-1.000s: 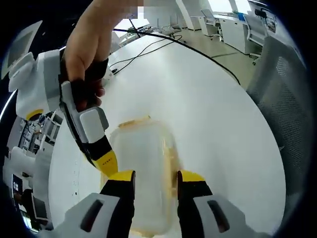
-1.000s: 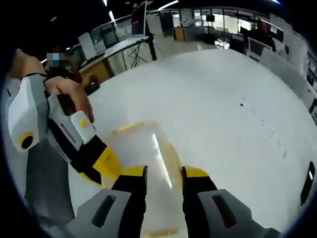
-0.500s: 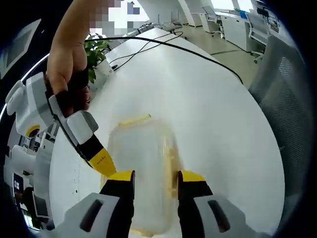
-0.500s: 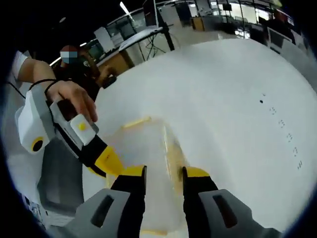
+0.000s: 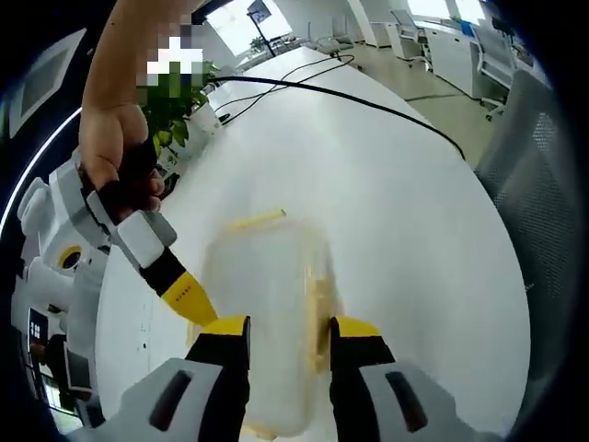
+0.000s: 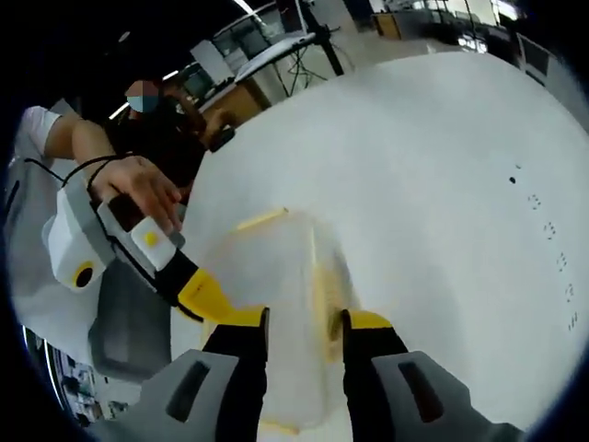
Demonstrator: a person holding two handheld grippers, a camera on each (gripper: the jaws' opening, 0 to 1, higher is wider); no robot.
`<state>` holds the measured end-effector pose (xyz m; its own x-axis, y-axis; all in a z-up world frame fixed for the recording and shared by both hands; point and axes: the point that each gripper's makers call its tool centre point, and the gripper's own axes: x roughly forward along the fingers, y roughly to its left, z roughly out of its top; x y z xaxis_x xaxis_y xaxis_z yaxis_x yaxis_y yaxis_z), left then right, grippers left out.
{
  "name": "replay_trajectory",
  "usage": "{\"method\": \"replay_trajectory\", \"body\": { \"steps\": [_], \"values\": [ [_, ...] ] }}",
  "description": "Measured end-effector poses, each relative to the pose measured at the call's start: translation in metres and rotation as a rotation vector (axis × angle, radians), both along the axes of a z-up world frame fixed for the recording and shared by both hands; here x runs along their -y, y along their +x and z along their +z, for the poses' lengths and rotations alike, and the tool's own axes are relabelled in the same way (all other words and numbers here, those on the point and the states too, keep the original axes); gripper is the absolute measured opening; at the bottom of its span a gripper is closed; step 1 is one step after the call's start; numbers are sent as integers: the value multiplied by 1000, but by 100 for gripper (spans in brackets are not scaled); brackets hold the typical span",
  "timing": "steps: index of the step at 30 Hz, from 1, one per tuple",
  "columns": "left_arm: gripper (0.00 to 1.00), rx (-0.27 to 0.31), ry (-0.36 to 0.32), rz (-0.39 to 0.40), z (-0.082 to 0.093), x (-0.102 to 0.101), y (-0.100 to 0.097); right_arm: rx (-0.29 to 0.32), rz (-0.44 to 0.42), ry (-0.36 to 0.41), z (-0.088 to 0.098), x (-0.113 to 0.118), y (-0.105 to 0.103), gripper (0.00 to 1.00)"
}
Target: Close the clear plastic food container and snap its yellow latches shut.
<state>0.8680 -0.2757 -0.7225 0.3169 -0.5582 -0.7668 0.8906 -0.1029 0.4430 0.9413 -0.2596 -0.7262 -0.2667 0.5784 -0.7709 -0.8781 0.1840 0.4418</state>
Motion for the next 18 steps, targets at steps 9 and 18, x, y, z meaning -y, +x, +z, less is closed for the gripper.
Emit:
{"method": "replay_trajectory", "body": {
  "steps": [9, 18],
  "values": [
    [29, 72, 22, -30, -1, -2, -1, -15, 30, -25, 1, 0, -1, 28],
    [28, -10, 3, -13, 2, 0, 1, -14, 32, -21, 2, 0, -1, 28]
  ]
}}
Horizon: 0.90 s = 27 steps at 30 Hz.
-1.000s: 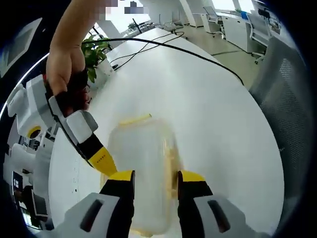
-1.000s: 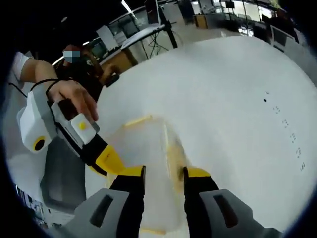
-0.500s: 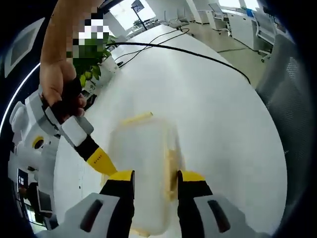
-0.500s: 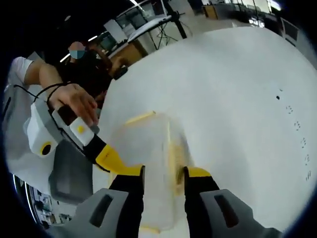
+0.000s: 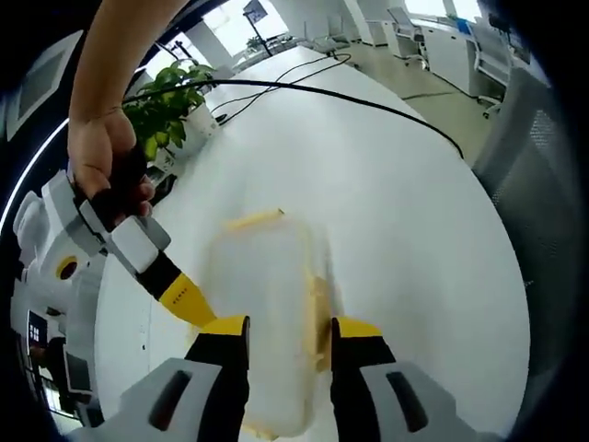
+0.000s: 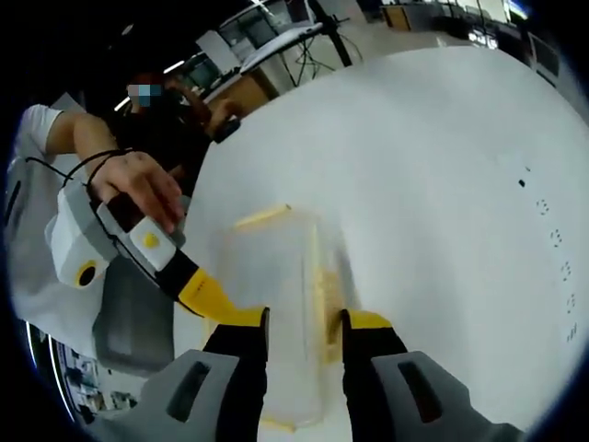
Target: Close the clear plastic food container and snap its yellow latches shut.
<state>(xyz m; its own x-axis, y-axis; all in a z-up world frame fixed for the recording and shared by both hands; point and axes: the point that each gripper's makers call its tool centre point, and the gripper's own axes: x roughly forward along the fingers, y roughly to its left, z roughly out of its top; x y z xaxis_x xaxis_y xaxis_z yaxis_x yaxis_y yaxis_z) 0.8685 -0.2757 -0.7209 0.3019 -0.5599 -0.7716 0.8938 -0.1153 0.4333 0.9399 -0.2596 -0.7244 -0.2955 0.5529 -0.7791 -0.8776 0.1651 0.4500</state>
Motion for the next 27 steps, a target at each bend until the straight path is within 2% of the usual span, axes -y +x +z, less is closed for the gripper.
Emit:
{"method": "replay_trajectory", "body": {
  "steps": [4, 17, 19, 20, 21, 27],
  "values": [
    [27, 13, 1, 6, 0, 1, 0, 3, 1, 1, 0, 0, 0, 28],
    [24, 4, 1, 42, -1, 1, 1, -8, 3, -24, -2, 2, 4, 25],
    [24, -20, -13, 62, -1, 4, -1, -16, 23, -25, -3, 0, -1, 23],
    [24, -22, -15, 51, 0, 6, -4, -42, -28, -19, -3, -6, -3, 23],
    [24, -17, -10, 66, -1, 6, -4, -11, 35, -16, -6, -1, 0, 23],
    [22, 11, -5, 80, -4, 6, -2, -23, 6, -19, -6, -1, -6, 23]
  ]
}}
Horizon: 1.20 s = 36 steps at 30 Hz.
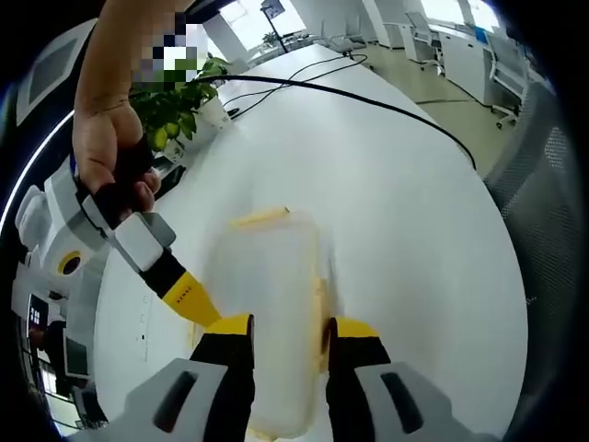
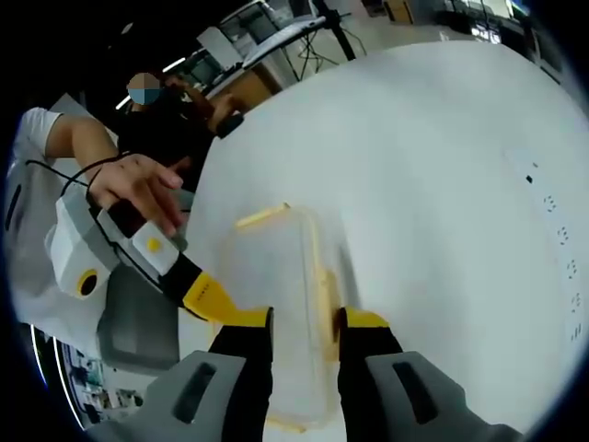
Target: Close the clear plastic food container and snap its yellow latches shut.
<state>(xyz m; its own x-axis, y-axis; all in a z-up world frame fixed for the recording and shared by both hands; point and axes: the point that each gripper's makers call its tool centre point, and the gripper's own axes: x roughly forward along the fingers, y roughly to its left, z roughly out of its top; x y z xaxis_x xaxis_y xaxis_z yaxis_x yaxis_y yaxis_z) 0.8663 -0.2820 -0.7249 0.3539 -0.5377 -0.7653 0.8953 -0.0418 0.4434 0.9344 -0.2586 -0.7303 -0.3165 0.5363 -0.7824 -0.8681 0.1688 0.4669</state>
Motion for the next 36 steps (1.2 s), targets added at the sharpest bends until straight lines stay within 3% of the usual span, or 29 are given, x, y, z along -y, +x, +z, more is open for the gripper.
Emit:
{"method": "replay_trajectory", "body": {
  "steps": [1, 2, 3, 4, 5, 8, 14, 18, 21, 25, 32, 36],
  "values": [
    [22, 7, 1, 4, 0, -2, 0, 1, 0, -5, 0, -1, -2, 22],
    [20, 72, 6, 42, 6, -6, 11, 1, 2, -9, 0, -1, -3, 22],
    [19, 20, -23, 39, -4, 4, 5, 1, 2, -15, -1, -1, -4, 22],
    [19, 15, -11, 48, -8, 4, 4, 2, 2, -19, -1, -1, -6, 22],
    [20, 25, -4, 38, 2, -3, 6, 3, 4, -21, -1, -1, -7, 22],
    [20, 27, -11, 40, 6, -8, 6, 5, 3, -20, 0, 1, -10, 23],
    [22, 10, -9, 59, 4, -3, 3, 24, 11, -23, 1, -2, -13, 26],
    [24, 47, -5, 14, 4, -1, 2, 64, 40, -34, 1, -4, -12, 31],
    [25, 71, 7, -22, 5, -2, 1, 108, -15, -53, 3, -5, -4, 33],
    [28, 0, -34, 43, 9, -5, -3, 140, -32, -36, 15, -3, 6, 29],
    [27, -26, -96, 84, 28, -8, -9, 208, -67, -6, 40, -3, -2, 30],
    [27, -43, -120, 120, 34, -11, -9, 221, -76, -8, 45, 1, -13, 31]
  ]
}}
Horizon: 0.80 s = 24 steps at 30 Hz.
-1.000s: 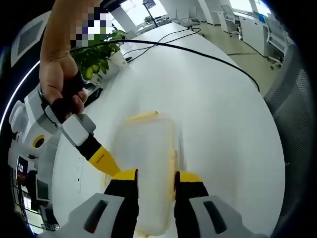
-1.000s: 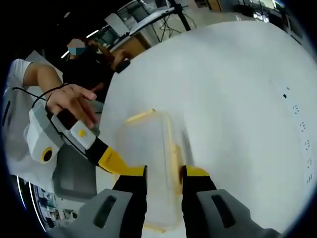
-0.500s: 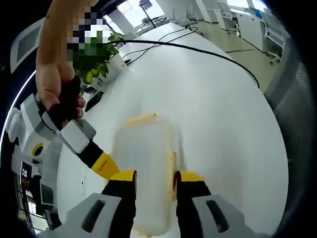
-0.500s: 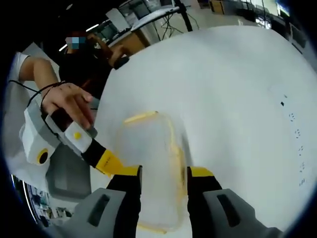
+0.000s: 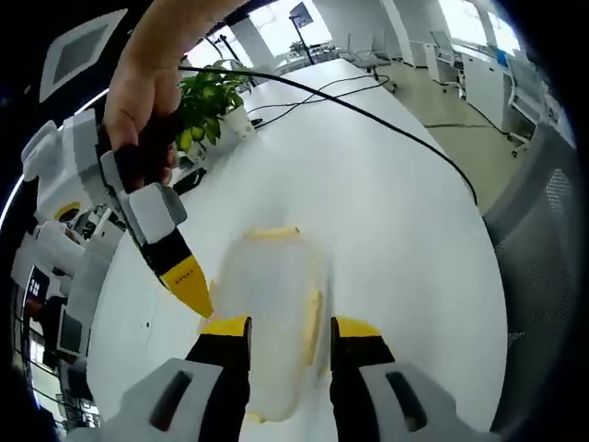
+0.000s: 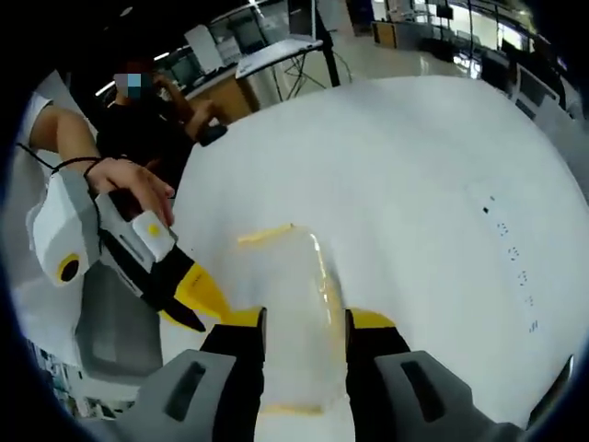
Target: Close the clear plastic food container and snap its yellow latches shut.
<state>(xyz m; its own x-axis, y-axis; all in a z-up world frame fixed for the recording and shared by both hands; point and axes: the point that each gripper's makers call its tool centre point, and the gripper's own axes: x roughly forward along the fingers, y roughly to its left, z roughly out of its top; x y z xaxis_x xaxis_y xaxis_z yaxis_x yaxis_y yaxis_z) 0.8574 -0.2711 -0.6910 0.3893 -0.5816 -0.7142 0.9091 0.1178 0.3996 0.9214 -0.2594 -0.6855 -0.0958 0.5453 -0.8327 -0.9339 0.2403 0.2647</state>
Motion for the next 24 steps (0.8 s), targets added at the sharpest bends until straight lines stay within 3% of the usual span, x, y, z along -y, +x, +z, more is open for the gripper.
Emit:
{"method": "replay_trajectory", "body": {
  "steps": [10, 17, 24],
  "values": [
    [26, -8, -8, 56, 3, -14, 3, 91, -70, 46, 12, 14, -8, 30],
    [26, -63, -76, 147, 1, -24, 9, 234, -188, 125, 19, 21, -3, 31],
    [27, -70, -131, 205, 2, -37, 18, 315, -292, 175, 10, 32, -23, 32]
  ]
}}
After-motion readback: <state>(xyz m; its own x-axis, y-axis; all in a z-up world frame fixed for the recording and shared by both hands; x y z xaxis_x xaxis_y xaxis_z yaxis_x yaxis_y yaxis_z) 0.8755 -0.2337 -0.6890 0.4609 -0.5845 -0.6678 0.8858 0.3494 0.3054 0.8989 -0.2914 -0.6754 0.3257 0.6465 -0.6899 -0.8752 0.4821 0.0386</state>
